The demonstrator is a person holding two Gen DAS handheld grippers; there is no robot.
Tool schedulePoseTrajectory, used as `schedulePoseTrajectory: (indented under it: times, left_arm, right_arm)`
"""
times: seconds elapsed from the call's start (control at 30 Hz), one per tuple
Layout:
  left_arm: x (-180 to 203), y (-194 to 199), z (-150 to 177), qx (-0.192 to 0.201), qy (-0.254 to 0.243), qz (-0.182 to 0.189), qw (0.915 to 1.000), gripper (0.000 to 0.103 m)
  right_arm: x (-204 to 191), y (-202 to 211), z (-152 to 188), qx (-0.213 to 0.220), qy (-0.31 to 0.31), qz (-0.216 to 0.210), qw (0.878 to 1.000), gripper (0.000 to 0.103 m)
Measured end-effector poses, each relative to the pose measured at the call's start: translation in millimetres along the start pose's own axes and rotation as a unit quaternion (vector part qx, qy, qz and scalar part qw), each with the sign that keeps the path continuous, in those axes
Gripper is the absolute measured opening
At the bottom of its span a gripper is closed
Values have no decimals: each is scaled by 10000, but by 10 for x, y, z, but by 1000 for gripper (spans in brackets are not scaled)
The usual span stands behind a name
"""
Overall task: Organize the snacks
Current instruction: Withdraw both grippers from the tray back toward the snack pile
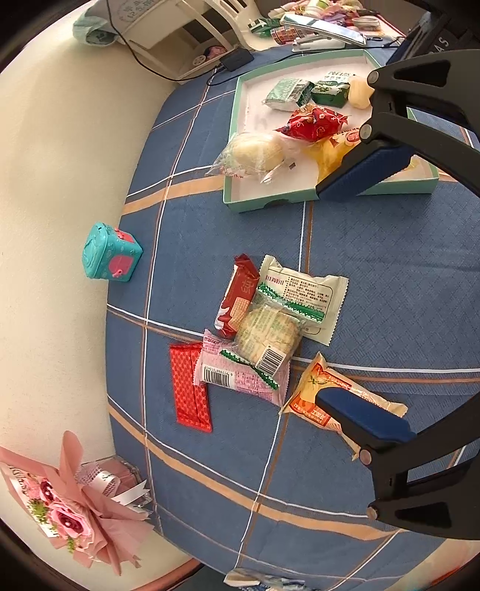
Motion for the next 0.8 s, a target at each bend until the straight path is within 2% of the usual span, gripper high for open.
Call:
schedulePoseTrajectory:
  times: [0.27, 0.47, 0.7, 0.8]
  left_arm:
    - [-177, -53, -32, 194, -120, -165, 9996, 100]
    - [-361, -69, -90, 177, -12, -220, 9996, 100]
    - [-640, -37, -135, 305, 217, -747, 9965, 100]
    - [-783, -33, -139, 340, 423, -907, 9944, 100]
  right_arm:
    - [-238, -60, 37, 47, 218, -8, 9998, 103]
    - [-487, -86, 55, 177, 398, -320, 9985, 103]
    - [-790, -51, 87, 521, 716, -482, 9949, 103]
    - [-903, -82, 119, 500, 814, -516, 9941, 103]
Point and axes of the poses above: each gripper's, at about its wrist camera, not at the fingertips, and y roughly against the way its jaws point, x to its right, z to its underside, the point moved 1 cm from there along -y, roughly the way its jaws point, and after that the axes turned 8 degrees about x, right-handed, at the moved point
